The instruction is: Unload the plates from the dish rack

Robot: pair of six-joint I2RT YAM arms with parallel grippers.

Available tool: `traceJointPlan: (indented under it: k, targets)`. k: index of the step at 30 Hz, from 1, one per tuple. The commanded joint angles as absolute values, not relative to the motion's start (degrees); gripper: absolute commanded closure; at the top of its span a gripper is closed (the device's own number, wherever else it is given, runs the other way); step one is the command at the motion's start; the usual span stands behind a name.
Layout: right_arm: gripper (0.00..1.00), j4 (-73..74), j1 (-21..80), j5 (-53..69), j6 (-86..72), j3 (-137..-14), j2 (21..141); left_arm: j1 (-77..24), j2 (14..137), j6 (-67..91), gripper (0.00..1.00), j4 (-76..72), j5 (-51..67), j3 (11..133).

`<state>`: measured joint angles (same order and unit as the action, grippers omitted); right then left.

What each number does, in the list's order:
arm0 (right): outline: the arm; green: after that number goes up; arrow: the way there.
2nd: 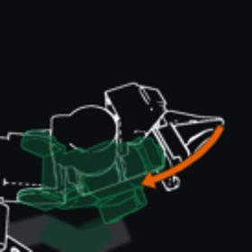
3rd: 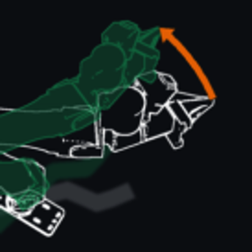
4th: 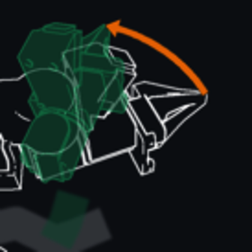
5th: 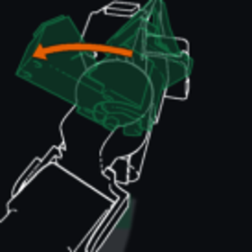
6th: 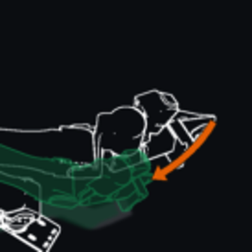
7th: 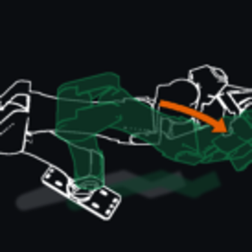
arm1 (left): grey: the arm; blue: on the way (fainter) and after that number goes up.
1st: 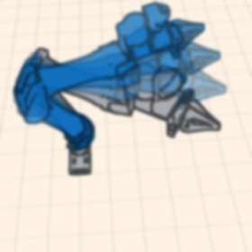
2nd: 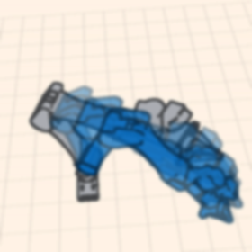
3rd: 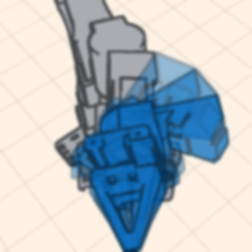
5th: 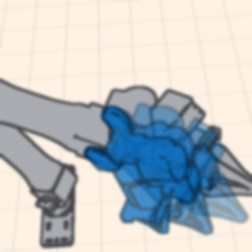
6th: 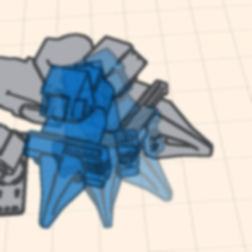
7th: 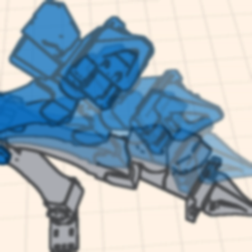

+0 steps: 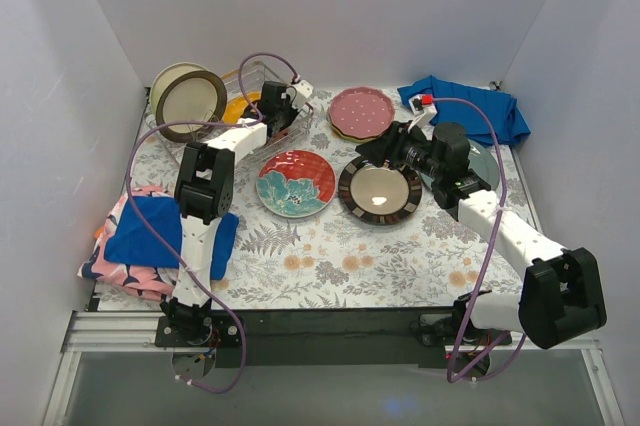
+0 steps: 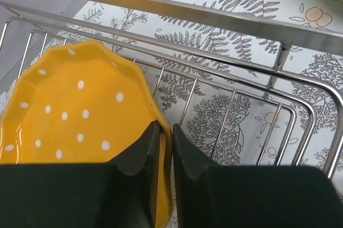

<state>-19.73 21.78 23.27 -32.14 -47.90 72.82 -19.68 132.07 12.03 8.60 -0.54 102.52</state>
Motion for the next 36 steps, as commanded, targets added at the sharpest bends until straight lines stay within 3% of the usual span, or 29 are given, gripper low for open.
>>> traceJointPlan:
  k: [1, 36]
  targets:
    - [0.42, -21.44, 21.89, 23.20, -31.38, -47.73, 71.01, -22.76, 124.19, 13.27, 1.00, 14.15, 2.11, 102.92]
    - [0.42, -21.45, 22.32, 23.29, -31.91, -48.08, 71.54, -22.85, 120.32, 10.81, 1.00, 24.61, 2.11, 114.61]
